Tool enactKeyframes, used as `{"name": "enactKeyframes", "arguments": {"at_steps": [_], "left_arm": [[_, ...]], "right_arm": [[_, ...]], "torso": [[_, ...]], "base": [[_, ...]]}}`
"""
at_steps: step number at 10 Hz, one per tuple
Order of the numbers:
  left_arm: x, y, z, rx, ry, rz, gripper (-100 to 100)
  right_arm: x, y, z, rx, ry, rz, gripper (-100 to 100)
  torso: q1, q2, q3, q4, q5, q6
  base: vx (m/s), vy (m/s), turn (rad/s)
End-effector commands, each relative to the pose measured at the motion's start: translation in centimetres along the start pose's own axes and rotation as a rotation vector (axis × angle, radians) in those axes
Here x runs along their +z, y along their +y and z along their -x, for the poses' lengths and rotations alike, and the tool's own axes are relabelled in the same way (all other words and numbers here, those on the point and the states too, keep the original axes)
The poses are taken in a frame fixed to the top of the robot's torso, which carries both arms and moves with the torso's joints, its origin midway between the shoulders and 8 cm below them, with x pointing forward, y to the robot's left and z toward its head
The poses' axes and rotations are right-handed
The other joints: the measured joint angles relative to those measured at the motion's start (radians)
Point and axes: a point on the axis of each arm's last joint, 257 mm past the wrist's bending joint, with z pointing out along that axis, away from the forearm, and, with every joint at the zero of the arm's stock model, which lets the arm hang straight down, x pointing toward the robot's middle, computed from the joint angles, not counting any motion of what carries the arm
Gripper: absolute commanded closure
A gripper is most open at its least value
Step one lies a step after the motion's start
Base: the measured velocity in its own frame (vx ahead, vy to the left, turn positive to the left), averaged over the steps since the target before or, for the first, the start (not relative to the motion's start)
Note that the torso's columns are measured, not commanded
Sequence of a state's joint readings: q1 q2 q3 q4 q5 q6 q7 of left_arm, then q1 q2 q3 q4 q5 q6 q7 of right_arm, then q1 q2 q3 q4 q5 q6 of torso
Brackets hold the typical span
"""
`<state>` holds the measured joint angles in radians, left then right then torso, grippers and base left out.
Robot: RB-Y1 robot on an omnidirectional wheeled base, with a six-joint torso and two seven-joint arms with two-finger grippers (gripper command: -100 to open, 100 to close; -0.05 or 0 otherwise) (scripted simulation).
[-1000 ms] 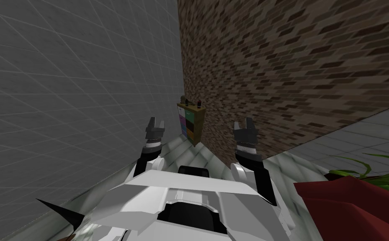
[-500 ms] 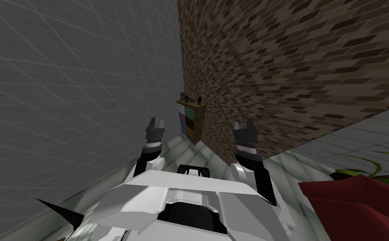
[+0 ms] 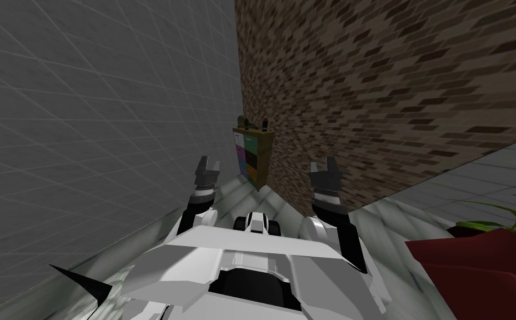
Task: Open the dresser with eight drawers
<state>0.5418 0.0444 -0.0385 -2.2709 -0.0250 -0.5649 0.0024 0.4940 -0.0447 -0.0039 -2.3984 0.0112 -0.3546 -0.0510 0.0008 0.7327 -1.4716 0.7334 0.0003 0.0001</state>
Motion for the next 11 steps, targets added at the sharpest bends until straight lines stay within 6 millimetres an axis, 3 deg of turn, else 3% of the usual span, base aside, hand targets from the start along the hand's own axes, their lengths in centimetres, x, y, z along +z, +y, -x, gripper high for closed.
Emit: {"name": "enactKeyframes", "arguments": {"at_steps": [1,11], "left_arm": [[-0.3,2.1,-1.4,0.021,0.068,0.039,-100],[-2.4,10.3,-5.0,0.054,0.168,0.189,-100]], "right_arm": [[0.0,0.0,0.0,0.0,0.0,0.0,0],[0.0,0.0,0.0,0.0,0.0,0.0,0]], "torso": [[0.0,0.002,-0.005,0.003,0.0,0.0],[-0.001,0.005,-0.004,0.005,0.0,0.0]], "base": [[0.101,0.045,-0.086],[0.107,0.04,-0.079]]}}
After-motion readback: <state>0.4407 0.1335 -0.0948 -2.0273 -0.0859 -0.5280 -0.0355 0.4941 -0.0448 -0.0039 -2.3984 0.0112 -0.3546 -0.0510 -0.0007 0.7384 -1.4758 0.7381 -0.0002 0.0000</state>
